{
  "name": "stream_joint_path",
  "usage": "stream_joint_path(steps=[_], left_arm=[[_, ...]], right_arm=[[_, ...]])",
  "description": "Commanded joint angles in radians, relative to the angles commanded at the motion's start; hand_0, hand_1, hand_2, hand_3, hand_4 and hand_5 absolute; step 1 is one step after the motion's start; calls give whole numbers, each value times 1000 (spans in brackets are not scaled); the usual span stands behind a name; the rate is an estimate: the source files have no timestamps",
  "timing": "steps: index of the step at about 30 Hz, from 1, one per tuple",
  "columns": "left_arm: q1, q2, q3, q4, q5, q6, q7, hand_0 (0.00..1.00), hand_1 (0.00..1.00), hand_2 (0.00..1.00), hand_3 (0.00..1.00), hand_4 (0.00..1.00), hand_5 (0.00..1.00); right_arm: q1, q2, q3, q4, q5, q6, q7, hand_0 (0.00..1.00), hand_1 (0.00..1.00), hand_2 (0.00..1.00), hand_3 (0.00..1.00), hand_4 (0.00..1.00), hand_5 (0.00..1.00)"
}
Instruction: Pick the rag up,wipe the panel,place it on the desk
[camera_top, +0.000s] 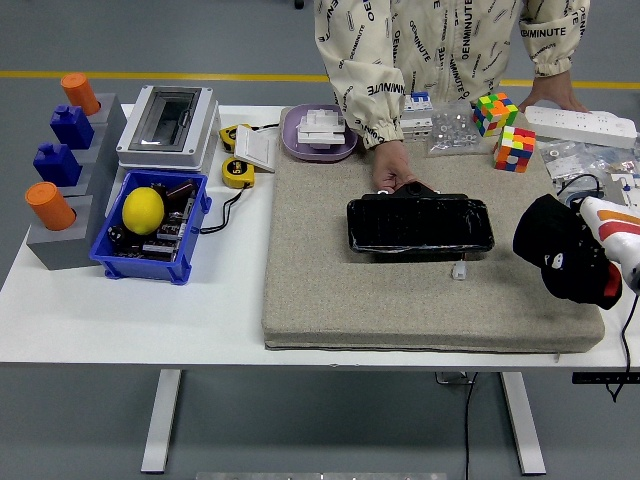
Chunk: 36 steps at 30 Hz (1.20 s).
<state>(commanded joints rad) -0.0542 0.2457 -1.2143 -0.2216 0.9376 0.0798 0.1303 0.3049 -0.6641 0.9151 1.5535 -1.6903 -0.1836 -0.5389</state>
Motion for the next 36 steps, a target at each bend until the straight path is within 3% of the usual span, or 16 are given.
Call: stream_joint_path(steps=[11,24,36], left_arm=[[1,-1,-6,1,3,0,0,652,662,695,580,681,448],[-2,-2,-6,-1,2,0,0,652,662,695,579,681,448],[-1,-3,-10,-1,4,0,0,651,663,695,579,681,448]], right_arm=[[-12,9,50,-49,417,-65,14,346,448,502,525,898,173],[3,2,-3,-63,293,-47,12,347,445,503,526,898,169],[7,-4,4,-65,179,-44,16,348,445,503,528,894,169]])
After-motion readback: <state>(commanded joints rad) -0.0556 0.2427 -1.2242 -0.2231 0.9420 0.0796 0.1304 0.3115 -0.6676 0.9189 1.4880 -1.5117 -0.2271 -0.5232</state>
